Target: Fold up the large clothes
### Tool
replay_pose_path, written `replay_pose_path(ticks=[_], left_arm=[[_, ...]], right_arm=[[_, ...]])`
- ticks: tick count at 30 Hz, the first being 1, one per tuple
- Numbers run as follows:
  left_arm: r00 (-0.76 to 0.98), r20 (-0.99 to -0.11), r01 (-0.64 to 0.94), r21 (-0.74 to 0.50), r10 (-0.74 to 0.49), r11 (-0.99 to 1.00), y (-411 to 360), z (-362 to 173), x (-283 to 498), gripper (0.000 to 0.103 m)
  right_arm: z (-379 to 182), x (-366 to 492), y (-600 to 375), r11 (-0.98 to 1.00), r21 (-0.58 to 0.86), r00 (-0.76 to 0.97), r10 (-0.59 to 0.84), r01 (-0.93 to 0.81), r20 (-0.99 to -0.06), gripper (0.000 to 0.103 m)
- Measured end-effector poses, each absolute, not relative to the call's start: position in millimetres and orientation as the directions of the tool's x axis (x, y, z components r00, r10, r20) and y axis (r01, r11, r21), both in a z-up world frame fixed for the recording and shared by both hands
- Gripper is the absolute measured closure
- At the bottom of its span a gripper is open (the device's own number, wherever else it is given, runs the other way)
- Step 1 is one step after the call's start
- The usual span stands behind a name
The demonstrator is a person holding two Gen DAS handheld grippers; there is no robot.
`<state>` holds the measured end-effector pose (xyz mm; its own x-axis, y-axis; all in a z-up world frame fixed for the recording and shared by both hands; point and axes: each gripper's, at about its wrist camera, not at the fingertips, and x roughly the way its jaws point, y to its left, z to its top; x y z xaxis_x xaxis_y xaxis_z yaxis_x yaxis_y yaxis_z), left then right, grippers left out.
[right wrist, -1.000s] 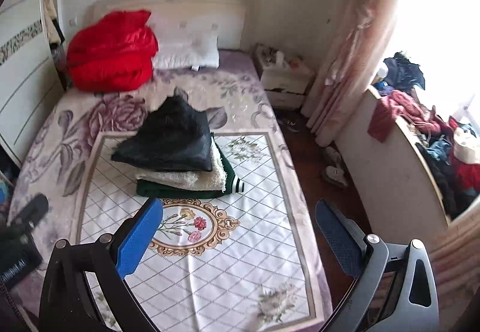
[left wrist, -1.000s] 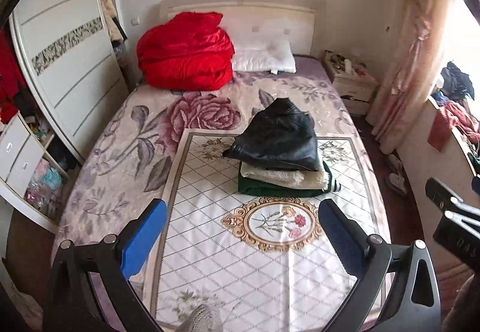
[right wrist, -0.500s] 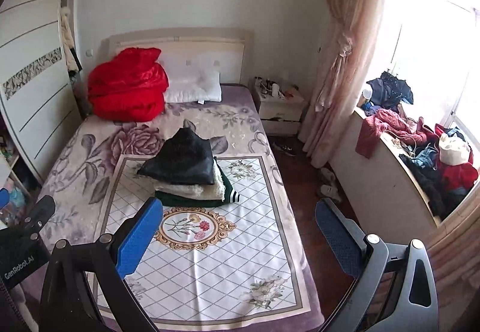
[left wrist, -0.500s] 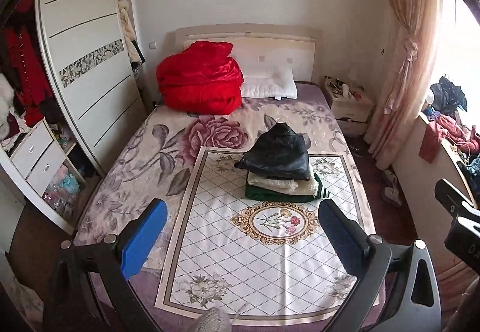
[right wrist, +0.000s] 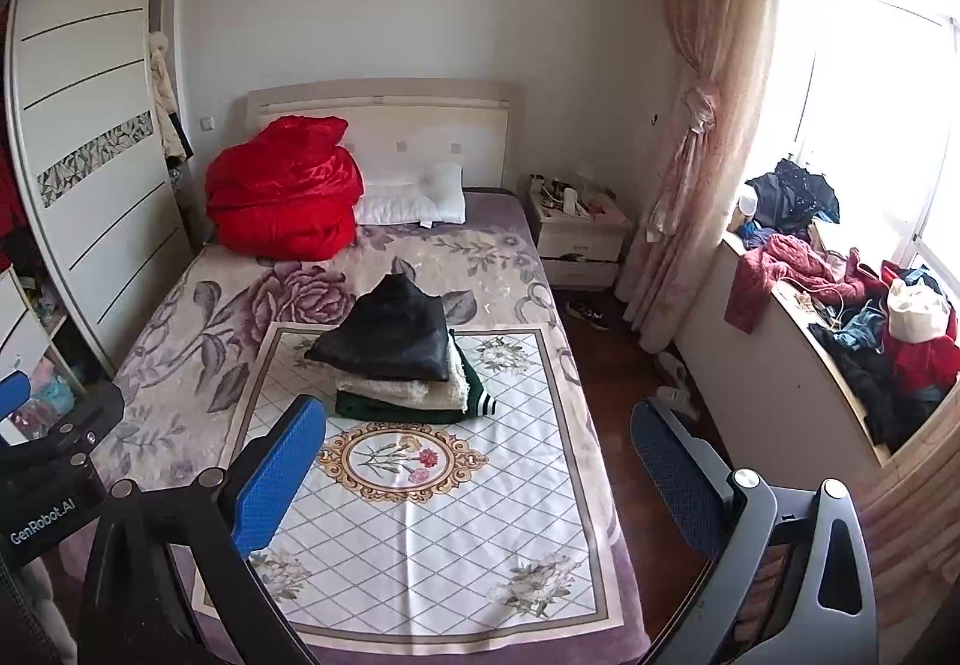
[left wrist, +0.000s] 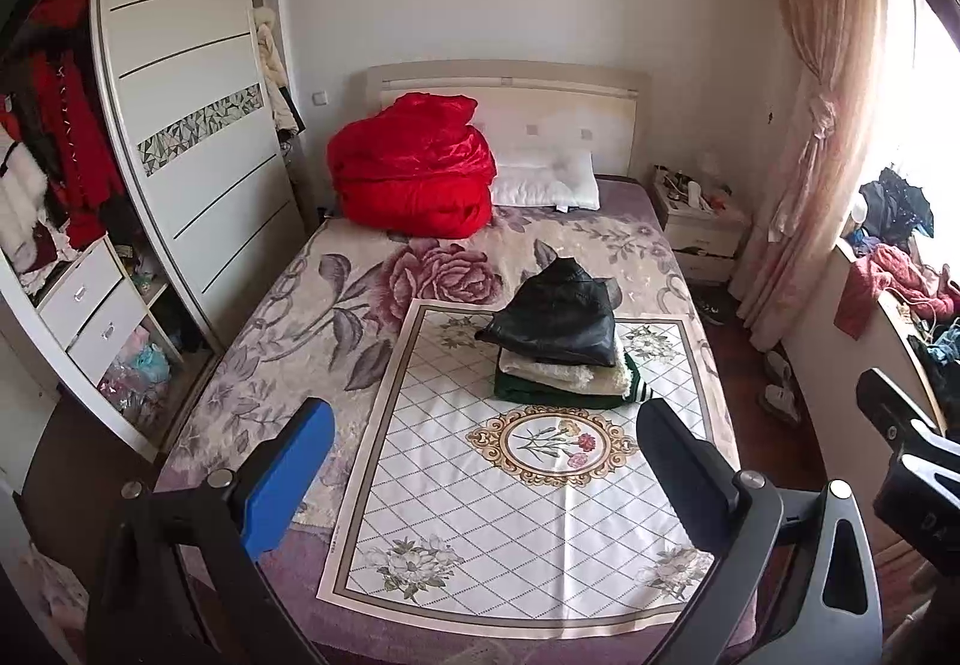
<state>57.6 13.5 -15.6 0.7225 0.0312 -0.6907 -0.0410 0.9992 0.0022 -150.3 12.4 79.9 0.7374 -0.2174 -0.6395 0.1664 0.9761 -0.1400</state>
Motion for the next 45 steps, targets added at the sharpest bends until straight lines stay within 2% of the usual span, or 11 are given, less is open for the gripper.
replay_pose_path(ticks=[14,45], left_arm=[[0.74,-0.672,-0.04,0.009,0.035,0.999,10.8,4.0,42.5,0.0],[0.753,-0.657,-0.034,0.005,0.029,0.999,2.0,15.3,45.2,0.0]], right_arm=[[116.6,-160.8,22.4,0.983,-0.136,0.771,-0.183,0.126,-0.61,0.0],[112.7,-162.0,13.8,0.985,-0.127,0.772,-0.171,0.118,-0.612,0.0]])
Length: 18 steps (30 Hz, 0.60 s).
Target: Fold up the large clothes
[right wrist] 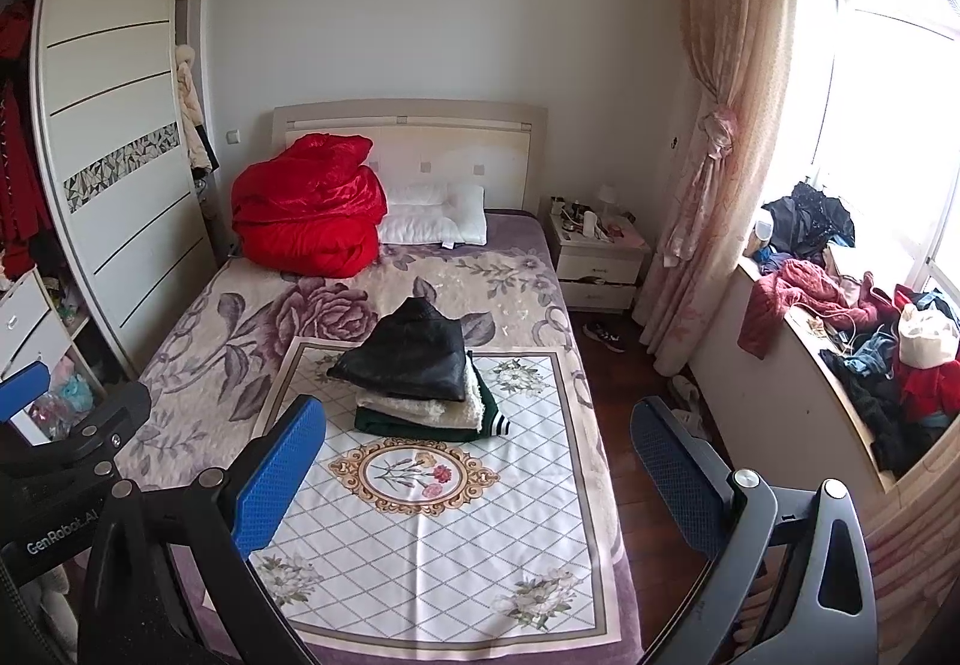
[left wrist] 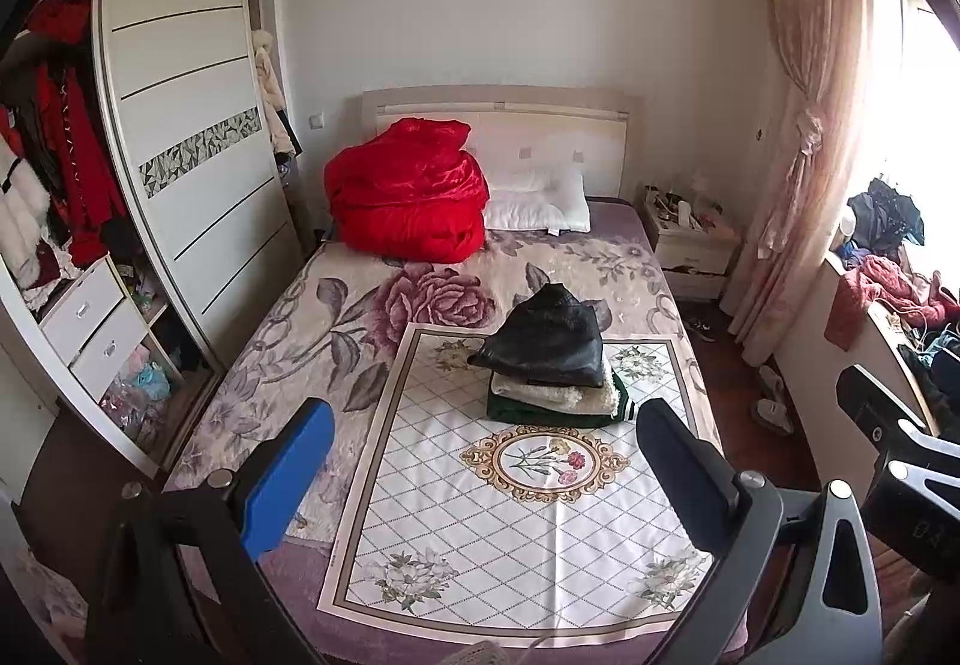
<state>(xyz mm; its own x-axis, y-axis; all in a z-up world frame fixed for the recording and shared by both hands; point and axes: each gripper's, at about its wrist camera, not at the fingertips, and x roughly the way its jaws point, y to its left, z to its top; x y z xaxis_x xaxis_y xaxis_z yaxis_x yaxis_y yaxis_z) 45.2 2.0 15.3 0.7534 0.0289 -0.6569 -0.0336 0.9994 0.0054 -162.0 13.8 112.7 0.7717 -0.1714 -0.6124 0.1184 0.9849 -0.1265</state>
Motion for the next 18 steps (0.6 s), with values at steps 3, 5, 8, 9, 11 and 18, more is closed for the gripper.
replay_pose_path(ticks=[3,5,8,9,11,18], left_arm=[[0.755,-0.655,-0.034,0.007,0.03,0.999,-0.9,19.0,47.5,0.0],[0.755,-0.655,-0.033,0.004,0.027,0.999,-1.5,19.6,48.4,0.0],[0.757,-0.653,-0.035,0.006,0.031,0.999,-4.3,23.6,50.2,0.0],[0.756,-0.653,-0.036,0.006,0.031,0.999,-5.1,24.0,51.6,0.0],[0.756,-0.654,-0.036,0.009,0.033,0.999,-5.5,23.3,50.5,0.0],[0.756,-0.654,-0.039,0.013,0.038,0.999,-9.8,23.4,49.9,0.0]], right_arm=[[112.6,-161.3,13.8,0.985,-0.123,0.773,-0.168,0.117,-0.612,0.0],[112.9,-159.9,13.4,0.986,-0.121,0.773,-0.166,0.116,-0.612,0.0],[111.4,-158.3,11.9,0.986,-0.119,0.772,-0.166,0.118,-0.614,0.0],[110.5,-157.8,11.5,0.986,-0.116,0.77,-0.164,0.117,-0.617,0.0],[109.4,-158.7,10.2,0.986,-0.112,0.766,-0.163,0.12,-0.622,0.0],[107.1,-161.2,8.1,0.987,-0.109,0.763,-0.164,0.122,-0.625,0.0]])
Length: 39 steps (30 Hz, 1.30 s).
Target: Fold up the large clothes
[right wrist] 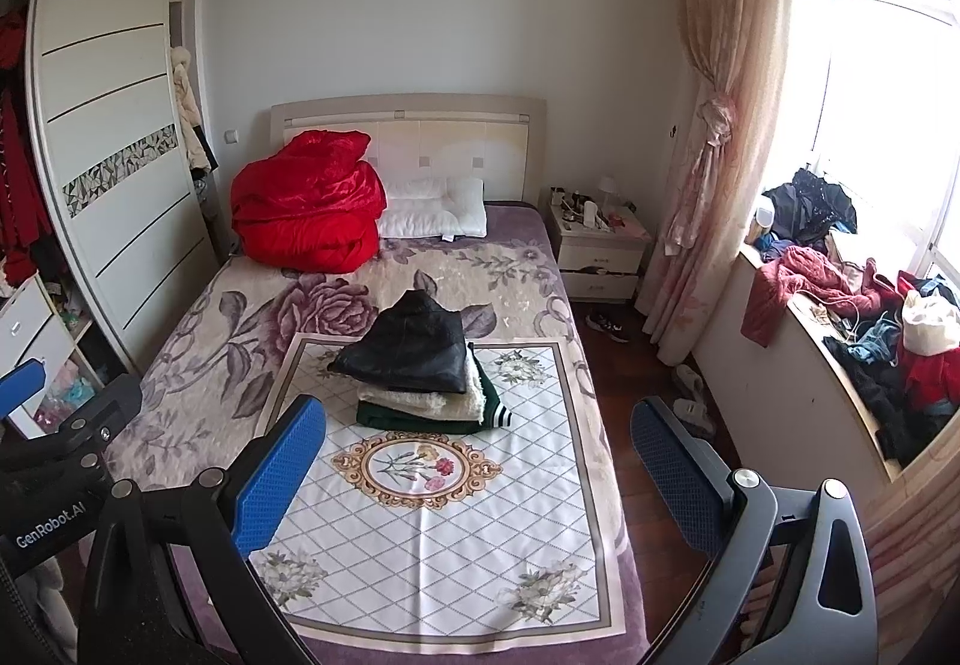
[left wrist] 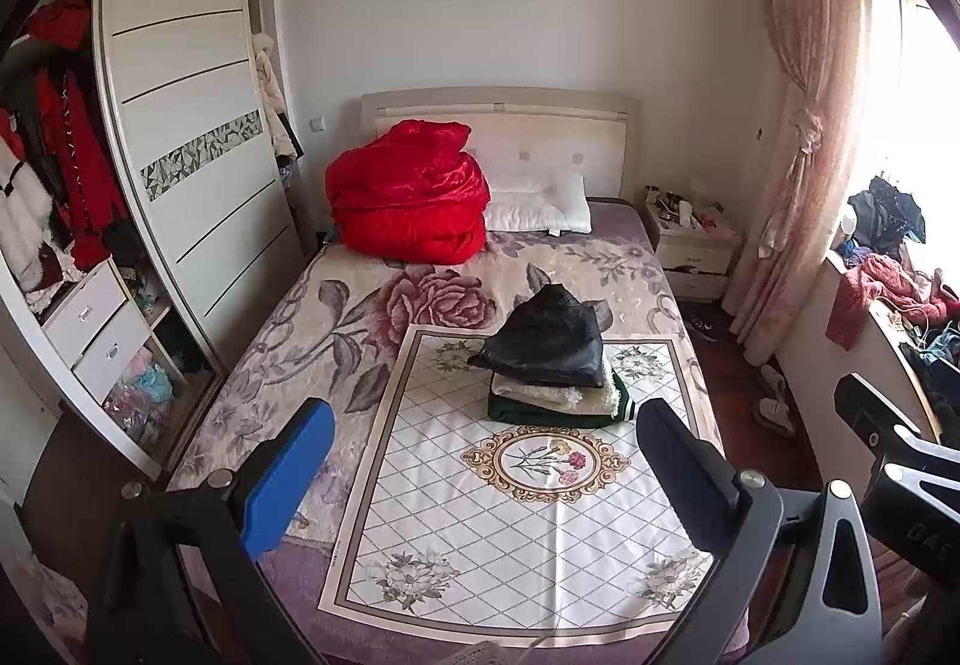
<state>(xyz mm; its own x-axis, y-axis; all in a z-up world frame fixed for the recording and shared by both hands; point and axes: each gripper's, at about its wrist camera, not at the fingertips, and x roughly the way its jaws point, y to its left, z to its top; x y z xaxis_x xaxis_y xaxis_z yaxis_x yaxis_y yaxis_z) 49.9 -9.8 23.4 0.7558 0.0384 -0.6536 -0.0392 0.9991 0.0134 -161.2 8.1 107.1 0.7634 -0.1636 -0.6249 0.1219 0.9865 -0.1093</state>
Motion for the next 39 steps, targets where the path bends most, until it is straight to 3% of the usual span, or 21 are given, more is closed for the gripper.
replay_pose_path(ticks=[39], left_arm=[[0.752,-0.656,-0.067,0.018,0.063,0.998,1.5,11.6,41.4,0.0]], right_arm=[[96.8,-166.2,7.3,0.986,-0.114,0.757,-0.167,0.122,-0.631,0.0]])
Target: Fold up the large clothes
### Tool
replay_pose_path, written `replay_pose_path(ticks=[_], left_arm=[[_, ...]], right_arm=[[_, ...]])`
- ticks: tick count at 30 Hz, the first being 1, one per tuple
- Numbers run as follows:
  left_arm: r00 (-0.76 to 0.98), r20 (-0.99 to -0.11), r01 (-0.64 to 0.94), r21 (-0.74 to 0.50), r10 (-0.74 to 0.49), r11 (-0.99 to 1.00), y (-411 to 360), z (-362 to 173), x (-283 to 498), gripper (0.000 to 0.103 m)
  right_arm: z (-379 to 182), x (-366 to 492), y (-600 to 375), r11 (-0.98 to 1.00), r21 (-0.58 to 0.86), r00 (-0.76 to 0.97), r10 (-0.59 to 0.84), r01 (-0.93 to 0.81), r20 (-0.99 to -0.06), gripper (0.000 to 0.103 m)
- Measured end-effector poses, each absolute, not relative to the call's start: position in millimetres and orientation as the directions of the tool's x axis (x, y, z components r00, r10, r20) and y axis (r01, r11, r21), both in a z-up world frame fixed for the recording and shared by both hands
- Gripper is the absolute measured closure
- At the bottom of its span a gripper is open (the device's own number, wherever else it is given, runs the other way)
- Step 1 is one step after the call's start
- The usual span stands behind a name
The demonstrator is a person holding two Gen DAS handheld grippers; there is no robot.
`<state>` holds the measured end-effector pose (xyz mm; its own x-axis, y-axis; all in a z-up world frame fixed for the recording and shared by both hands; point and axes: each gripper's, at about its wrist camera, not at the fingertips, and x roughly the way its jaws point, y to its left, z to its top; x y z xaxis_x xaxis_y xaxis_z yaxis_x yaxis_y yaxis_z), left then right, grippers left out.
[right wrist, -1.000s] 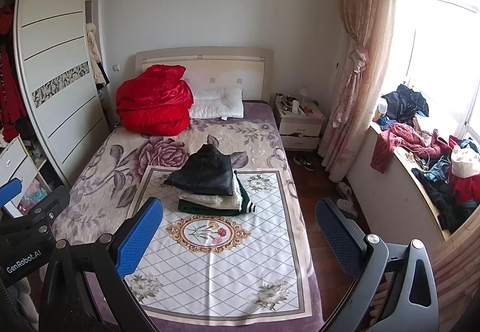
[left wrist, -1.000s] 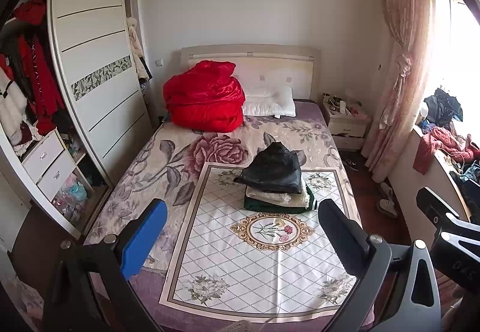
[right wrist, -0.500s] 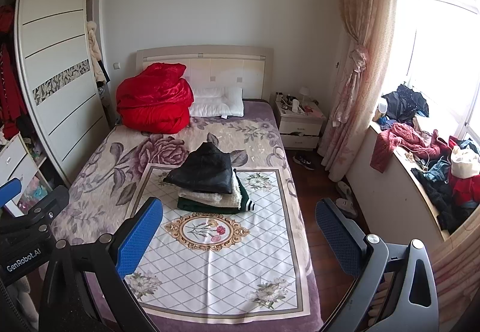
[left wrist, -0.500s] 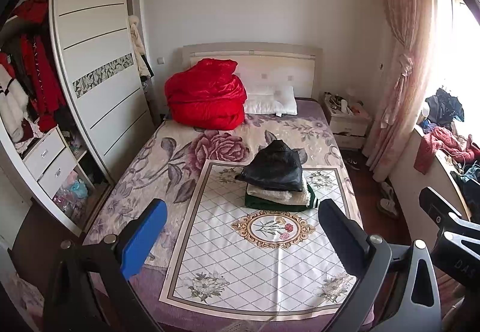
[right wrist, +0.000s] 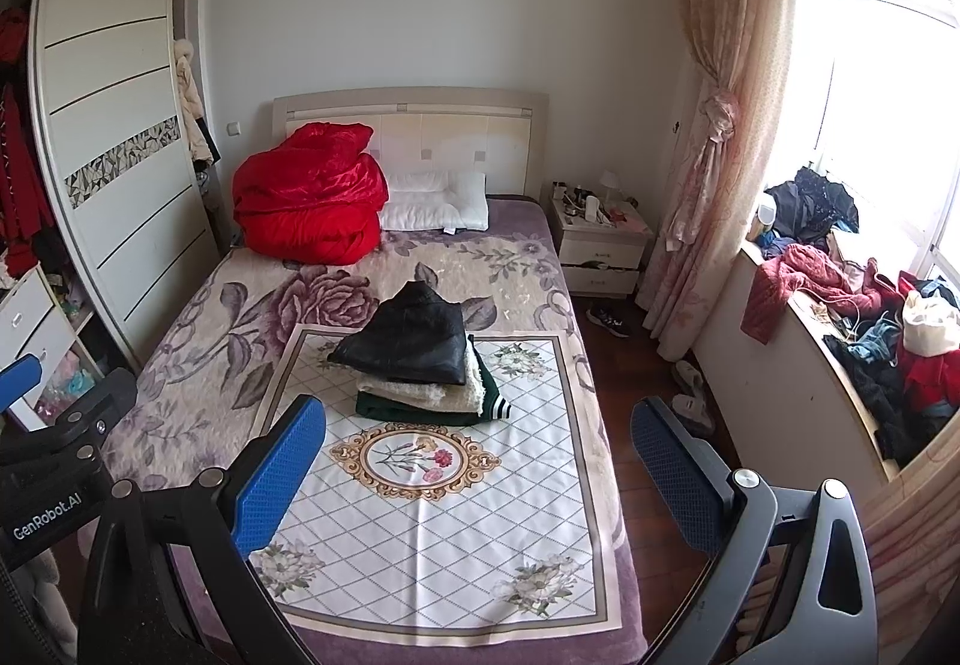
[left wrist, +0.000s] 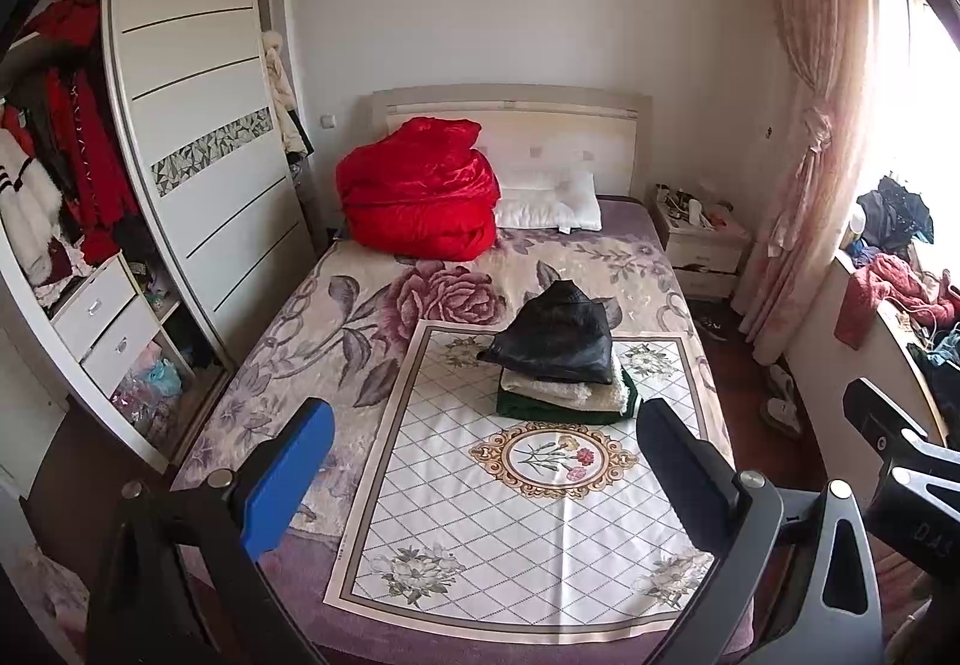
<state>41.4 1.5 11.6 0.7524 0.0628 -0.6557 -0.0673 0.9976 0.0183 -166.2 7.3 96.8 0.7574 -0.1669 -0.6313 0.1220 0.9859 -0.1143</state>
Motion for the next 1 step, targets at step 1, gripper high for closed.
replay_pose_path(ticks=[1], left_arm=[[0.751,-0.658,-0.064,0.017,0.059,0.998,2.3,11.3,42.2,0.0]], right_arm=[[95.2,-167.1,7.6,0.986,-0.115,0.757,-0.167,0.122,-0.631,0.0]])
